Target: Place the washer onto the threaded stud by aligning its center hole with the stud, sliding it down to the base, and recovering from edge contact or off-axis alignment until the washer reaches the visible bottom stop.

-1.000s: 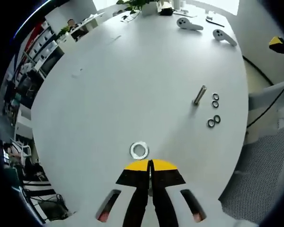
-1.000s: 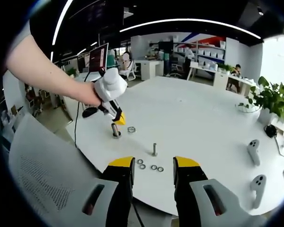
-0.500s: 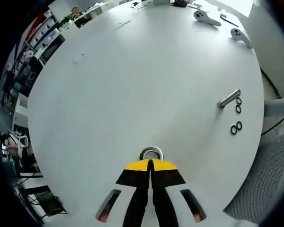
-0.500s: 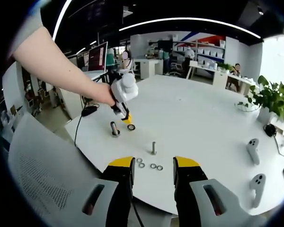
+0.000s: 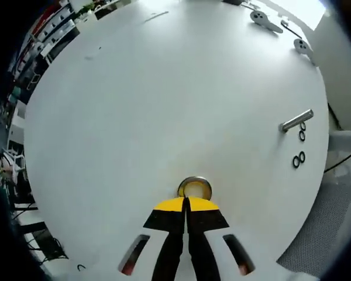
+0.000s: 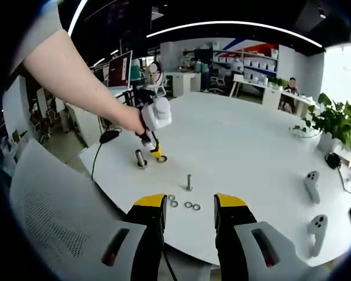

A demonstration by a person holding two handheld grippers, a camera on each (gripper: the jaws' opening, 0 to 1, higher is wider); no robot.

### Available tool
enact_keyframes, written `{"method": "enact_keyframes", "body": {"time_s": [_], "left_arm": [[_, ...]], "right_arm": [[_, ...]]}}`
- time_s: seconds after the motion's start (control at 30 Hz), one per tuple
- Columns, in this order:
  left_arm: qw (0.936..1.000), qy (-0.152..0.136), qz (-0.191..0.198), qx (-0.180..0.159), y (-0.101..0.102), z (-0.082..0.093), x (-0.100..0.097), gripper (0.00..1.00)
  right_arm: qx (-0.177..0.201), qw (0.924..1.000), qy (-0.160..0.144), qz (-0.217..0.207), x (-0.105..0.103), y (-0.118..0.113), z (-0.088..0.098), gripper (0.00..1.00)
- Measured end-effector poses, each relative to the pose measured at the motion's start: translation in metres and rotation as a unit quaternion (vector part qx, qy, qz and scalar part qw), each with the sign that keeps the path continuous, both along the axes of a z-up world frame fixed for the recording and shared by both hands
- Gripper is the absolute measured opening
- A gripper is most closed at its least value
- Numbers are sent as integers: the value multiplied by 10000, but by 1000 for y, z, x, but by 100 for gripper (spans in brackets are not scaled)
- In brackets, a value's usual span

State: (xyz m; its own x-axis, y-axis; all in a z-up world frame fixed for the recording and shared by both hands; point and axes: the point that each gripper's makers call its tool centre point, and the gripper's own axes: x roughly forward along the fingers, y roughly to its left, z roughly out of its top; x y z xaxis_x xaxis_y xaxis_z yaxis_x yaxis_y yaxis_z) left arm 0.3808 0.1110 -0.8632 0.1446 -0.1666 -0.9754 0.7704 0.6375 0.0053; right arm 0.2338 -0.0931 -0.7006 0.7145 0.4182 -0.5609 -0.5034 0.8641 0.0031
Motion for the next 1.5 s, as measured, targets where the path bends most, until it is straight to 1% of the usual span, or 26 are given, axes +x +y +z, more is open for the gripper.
{"method": "enact_keyframes", "body": {"time_s": [0.07, 0.1, 0.13, 0.2, 0.23, 0.3, 0.33, 0.5, 0.63, 0.7, 0.73, 0.77, 0.8, 0.83, 0.9, 0.97, 1.0, 1.13, 1.23, 1.33, 1.37, 1.4, 1.43, 1.5], "left_arm": [[9999, -49, -105, 108, -1, -1, 0, 0], [9994, -84, -263, 191, 0, -2, 0, 0], [9994, -79, -269, 206, 0, -3, 1, 0], [9995, -41, -235, 211, 2, -4, 4, 0], [9997, -42, -144, 210, 3, -4, 5, 0], [9998, 0, -42, 180, 3, -4, 4, 0], [9998, -22, -9, 196, 1, -1, 1, 0], [9997, -36, -63, 253, 1, -1, 1, 0], [9993, 96, 344, 111, 2, -1, 2, 0], [9994, 127, 322, 77, 3, -1, 3, 0], [9996, 103, 243, 63, 2, -1, 1, 0], [9996, 76, 261, 104, 4, -1, 1, 2], [9995, 18, 271, 135, 5, 0, 2, 9], [9995, -56, 301, 73, 5, 2, 3, 12], [9995, -66, 291, -97, 0, 7, 2, 12], [9998, -55, 170, -103, -2, 9, 1, 14], [9999, -105, 81, -82, -3, 10, 2, 15], [9999, -146, 83, -28, -1, 9, 8, 21], [9999, -57, 103, 10, 0, 3, 9, 27], [9996, 161, 159, 159, 8, -6, 4, 27], [9995, 185, 191, 179, 10, -5, 4, 25], [9995, 136, 272, 82, 8, -6, 11, 25], [9992, 170, 355, 41, 6, -6, 10, 25], [9994, 155, 312, 57, 6, -5, 7, 24]], "right_arm": [[-2, 10000, -3, -10, 0, 0, 0, 34], [-6, 10000, 1, -7, 0, 0, 0, 34], [-12, 10000, 3, -4, 0, 0, 0, 34], [-11, 10000, 0, 0, 0, 0, 0, 34], [-12, 10000, -1, -1, 0, 0, 0, 34], [-6, 10000, -3, -11, 0, 0, 0, 34], [-7, 10000, -11, -13, 0, 0, 0, 34], [-7, 10000, -14, -18, 0, -1, 0, 34], [-15, 10000, -16, -22, 0, -1, 0, 34], [-15, 10000, -14, -26, 0, -1, 0, 34], [-17, 10000, -12, -27, 0, -1, 0, 34], [-14, 10000, -10, -30, 0, -1, 0, 34], [-16, 10000, -12, -31, 0, -1, 0, 34], [-15, 10000, -16, -34, 0, -1, 0, 34], [-13, 10000, -18, -32, 0, -1, 1, 34], [-5, 10000, -24, -37, 1, -1, 1, 34], [-4, 10000, -29, -40, 1, -1, 1, 34], [3, 10000, -34, -54, 1, -1, 1, 34], [-10, 10000, -18, -54, 1, -2, 0, 34], [-20, 10000, -23, -58, 1, -2, 0, 34], [-24, 10000, -13, -58, 1, -2, 0, 34], [-27, 10000, -4, -55, 0, -2, -1, 34], [-32, 10000, -5, -54, 0, -2, 0, 34], [-33, 10000, -16, -54, 0, -2, 0, 34]]}}
